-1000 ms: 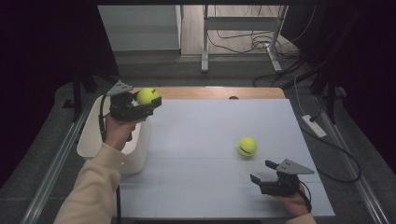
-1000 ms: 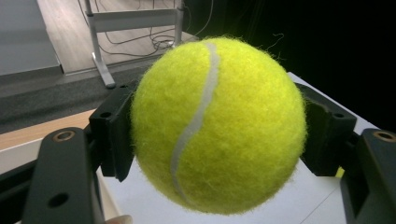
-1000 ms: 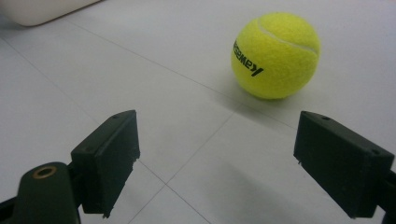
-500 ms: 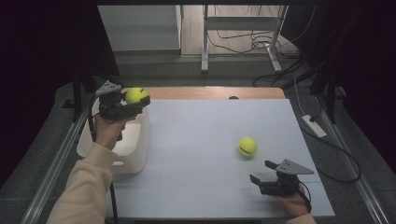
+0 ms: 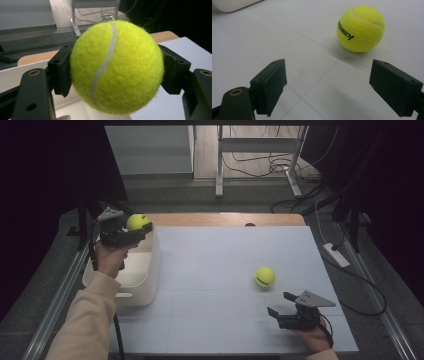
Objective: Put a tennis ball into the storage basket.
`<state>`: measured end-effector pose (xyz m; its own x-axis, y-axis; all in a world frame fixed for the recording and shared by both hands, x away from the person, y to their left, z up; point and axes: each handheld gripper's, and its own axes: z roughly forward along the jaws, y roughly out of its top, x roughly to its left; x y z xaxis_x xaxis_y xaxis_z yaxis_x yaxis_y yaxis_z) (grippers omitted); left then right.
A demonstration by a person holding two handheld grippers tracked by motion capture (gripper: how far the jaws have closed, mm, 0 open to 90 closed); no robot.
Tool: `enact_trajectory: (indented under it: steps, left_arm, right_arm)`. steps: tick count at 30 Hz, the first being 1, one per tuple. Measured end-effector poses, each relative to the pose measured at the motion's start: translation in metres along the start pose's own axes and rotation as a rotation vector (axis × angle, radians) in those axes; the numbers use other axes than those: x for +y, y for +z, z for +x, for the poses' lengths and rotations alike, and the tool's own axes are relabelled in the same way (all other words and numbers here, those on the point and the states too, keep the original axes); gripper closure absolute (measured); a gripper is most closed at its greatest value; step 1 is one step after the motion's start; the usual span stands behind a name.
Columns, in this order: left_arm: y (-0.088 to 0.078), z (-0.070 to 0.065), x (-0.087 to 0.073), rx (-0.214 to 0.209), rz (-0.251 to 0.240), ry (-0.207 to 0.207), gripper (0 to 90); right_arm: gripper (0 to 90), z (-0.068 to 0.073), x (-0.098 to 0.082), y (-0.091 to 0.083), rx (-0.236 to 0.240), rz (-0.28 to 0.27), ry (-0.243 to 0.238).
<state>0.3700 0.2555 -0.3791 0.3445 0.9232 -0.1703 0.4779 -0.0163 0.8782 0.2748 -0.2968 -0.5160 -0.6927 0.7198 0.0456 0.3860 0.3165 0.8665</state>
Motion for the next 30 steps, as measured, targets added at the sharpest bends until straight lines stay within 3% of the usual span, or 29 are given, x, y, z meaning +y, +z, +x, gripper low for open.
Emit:
enact_trajectory:
  steps: [19, 30]
  left_arm:
    - [-0.001, 0.038, -0.004, 0.093, 0.036, -0.062, 26.2]
    - [0.003, 0.049, -0.006, 0.120, 0.064, -0.075, 26.1]
  right_arm:
    - [14.1, 0.000, 0.000, 0.000, 0.002, -0.001, -0.001]
    - [14.1, 0.000, 0.000, 0.000, 0.001, -0.001, 0.001]
